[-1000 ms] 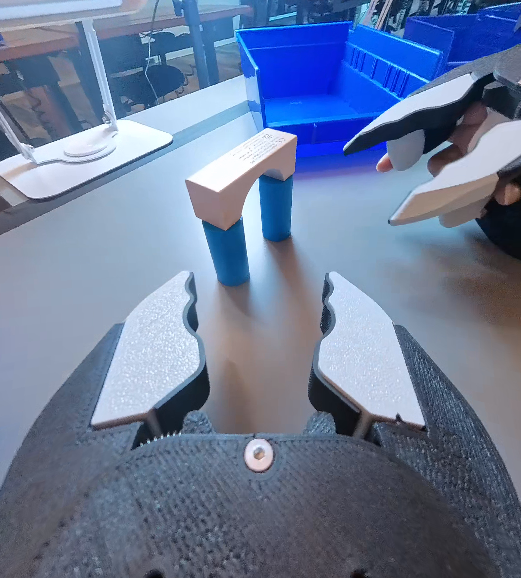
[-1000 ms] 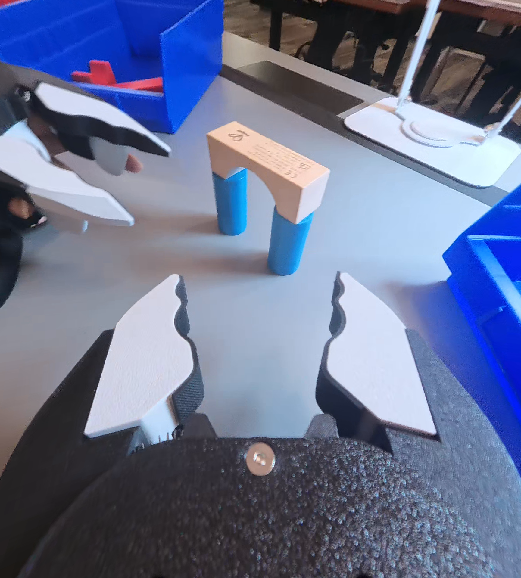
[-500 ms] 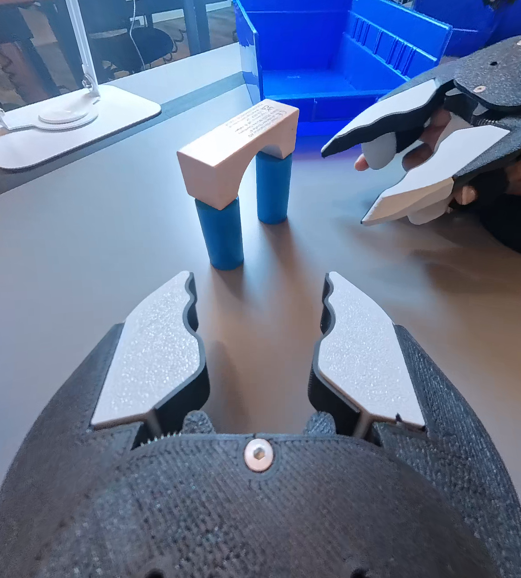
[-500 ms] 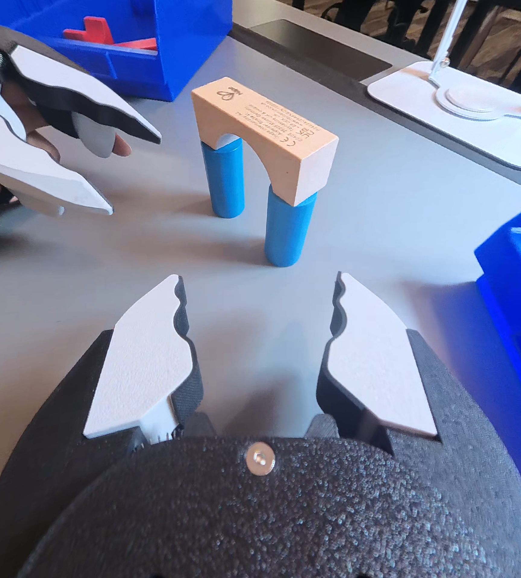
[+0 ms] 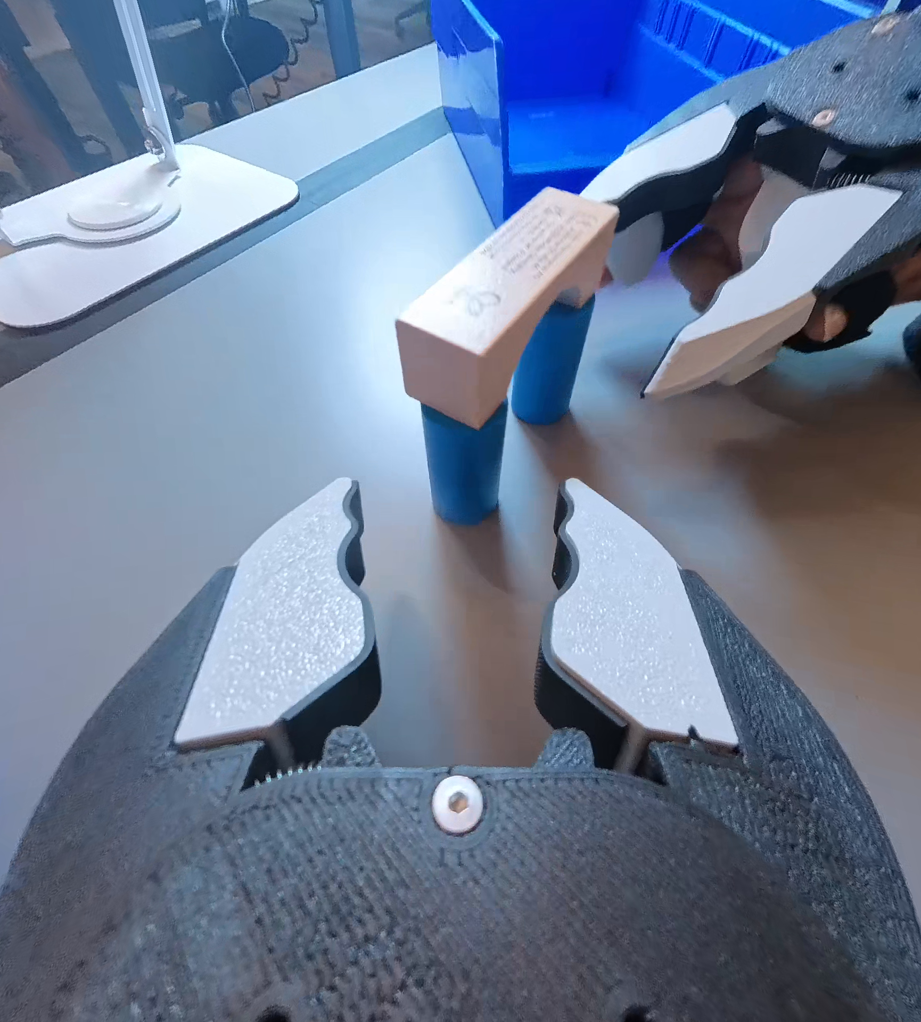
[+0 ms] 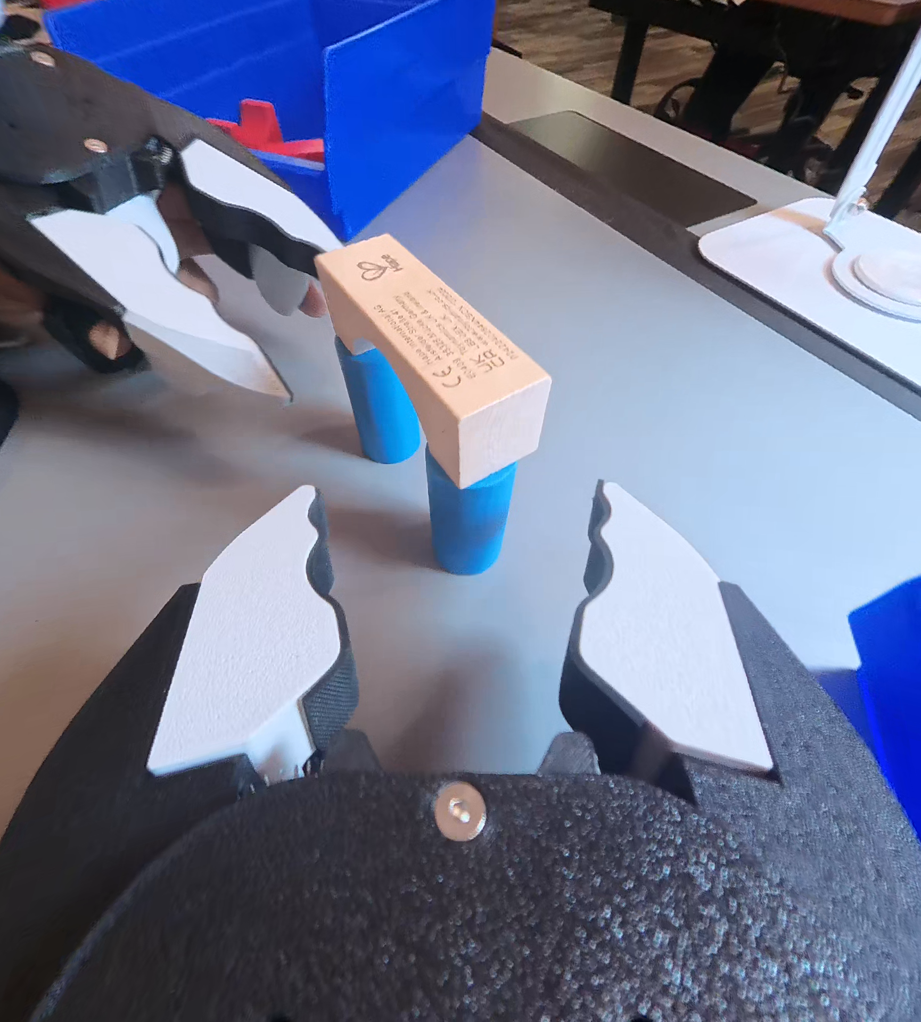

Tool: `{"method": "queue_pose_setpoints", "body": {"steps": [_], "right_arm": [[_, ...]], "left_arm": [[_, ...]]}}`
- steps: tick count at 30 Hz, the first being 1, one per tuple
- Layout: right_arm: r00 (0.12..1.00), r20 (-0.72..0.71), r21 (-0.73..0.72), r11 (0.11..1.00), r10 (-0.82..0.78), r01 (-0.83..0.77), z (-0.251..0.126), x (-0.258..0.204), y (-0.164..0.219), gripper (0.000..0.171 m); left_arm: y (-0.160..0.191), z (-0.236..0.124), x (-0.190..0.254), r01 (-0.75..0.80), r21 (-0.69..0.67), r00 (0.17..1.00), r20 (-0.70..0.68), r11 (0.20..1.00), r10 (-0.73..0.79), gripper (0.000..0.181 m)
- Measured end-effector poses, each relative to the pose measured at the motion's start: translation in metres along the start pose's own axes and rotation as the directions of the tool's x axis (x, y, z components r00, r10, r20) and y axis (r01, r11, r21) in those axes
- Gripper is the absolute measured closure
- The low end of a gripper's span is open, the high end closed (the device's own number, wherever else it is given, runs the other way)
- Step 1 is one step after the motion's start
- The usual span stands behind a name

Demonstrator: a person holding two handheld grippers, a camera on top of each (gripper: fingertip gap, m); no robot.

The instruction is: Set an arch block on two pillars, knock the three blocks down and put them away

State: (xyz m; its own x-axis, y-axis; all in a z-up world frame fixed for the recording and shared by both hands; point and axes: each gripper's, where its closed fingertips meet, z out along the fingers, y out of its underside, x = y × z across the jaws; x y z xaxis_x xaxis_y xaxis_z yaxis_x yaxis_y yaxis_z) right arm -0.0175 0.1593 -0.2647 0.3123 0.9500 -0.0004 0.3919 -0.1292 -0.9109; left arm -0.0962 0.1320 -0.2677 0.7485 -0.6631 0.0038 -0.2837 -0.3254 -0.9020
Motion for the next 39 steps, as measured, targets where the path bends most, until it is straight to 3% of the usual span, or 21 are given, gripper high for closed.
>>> {"method": "queue_pose_setpoints", "body": {"steps": [10, 13, 14, 16, 18, 20, 31, 39], "right_arm": [[0.998, 0.069, 0.017, 1.000, -0.002, 0.001, 0.011, 0.006, -0.008, 0.082], [0.980, 0.198, 0.009, 1.000, 0.001, -0.003, 0.008, -0.011, -0.007, 0.094], [0.961, 0.275, 0.004, 1.000, 0.021, -0.023, 0.003, -0.021, -0.007, 0.102], [0.890, 0.450, -0.001, 0.997, 0.068, -0.076, -0.016, -0.042, -0.009, 0.120], [0.838, 0.538, -0.003, 0.994, 0.094, -0.109, -0.033, -0.053, -0.011, 0.119], [0.804, 0.587, -0.011, 0.993, 0.100, -0.115, -0.043, -0.060, -0.010, 0.119], [0.804, 0.588, -0.003, 0.994, 0.087, -0.105, -0.049, -0.068, -0.009, 0.119], [0.761, 0.648, -0.048, 0.998, -0.002, 0.044, -0.046, -0.121, -0.001, 0.117]], "left_arm": [[-0.010, 0.011, -0.002, 0.027, 0.033, 0.999, -0.037, 0.999, -0.026, 0.114], [-0.009, 0.021, -0.013, -0.017, -0.013, 1.000, 0.013, 1.000, 0.017, 0.120], [-0.003, 0.024, -0.024, 0.005, -0.056, 0.999, 0.054, 0.998, -0.002, 0.123], [0.001, 0.025, -0.037, 0.212, -0.059, 0.976, 0.063, 0.975, -0.208, 0.146], [0.005, 0.025, -0.038, 0.361, -0.061, 0.932, 0.024, 0.930, -0.361, 0.148], [0.007, 0.023, -0.045, 0.367, -0.044, 0.929, 0.058, 0.929, -0.365, 0.149], [-0.004, 0.014, -0.055, 0.310, 0.030, 0.943, 0.116, 0.950, -0.312, 0.148], [-0.005, 0.015, -0.053, 0.258, 0.040, 0.958, 0.116, 0.965, -0.261, 0.143]]}}
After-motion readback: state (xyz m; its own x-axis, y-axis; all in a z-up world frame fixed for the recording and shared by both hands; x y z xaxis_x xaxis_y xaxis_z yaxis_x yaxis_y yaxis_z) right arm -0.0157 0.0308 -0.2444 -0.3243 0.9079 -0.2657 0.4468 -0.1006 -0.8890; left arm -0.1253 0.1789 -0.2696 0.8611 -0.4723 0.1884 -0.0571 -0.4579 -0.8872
